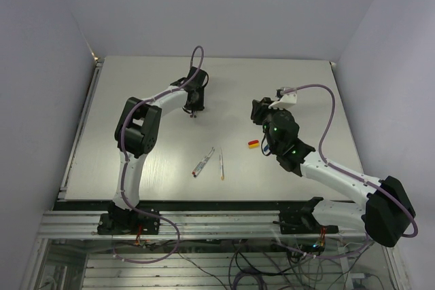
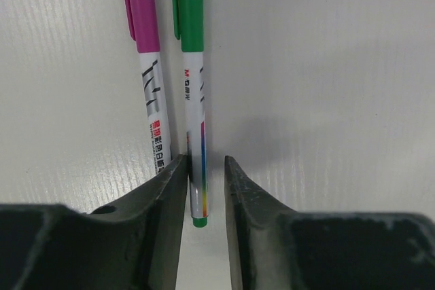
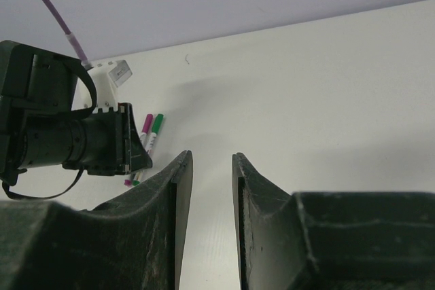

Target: Insert the pens into the pen caps

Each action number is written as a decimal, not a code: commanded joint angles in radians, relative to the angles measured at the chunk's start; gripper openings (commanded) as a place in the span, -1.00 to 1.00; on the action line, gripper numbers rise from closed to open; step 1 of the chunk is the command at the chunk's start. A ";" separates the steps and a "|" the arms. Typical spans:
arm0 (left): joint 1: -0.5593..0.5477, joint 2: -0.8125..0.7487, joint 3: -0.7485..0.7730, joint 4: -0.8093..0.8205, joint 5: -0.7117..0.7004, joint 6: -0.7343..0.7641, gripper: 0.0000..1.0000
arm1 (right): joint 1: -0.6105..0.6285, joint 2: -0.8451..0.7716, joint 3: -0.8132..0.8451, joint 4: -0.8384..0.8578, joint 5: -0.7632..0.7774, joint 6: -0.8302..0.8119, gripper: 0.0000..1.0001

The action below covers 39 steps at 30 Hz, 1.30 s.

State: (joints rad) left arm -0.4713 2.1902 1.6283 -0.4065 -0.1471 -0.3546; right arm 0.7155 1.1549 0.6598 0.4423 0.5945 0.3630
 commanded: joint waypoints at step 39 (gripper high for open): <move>-0.207 -0.514 -0.444 -0.210 -0.028 -0.014 0.06 | -0.035 -0.110 -0.079 -0.210 0.185 0.189 -0.37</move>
State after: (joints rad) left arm -0.6868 1.7927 1.2587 -0.5579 -0.2481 -0.3336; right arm 0.6971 1.0927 0.6178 0.2810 0.7345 0.4953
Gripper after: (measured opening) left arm 0.526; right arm 0.312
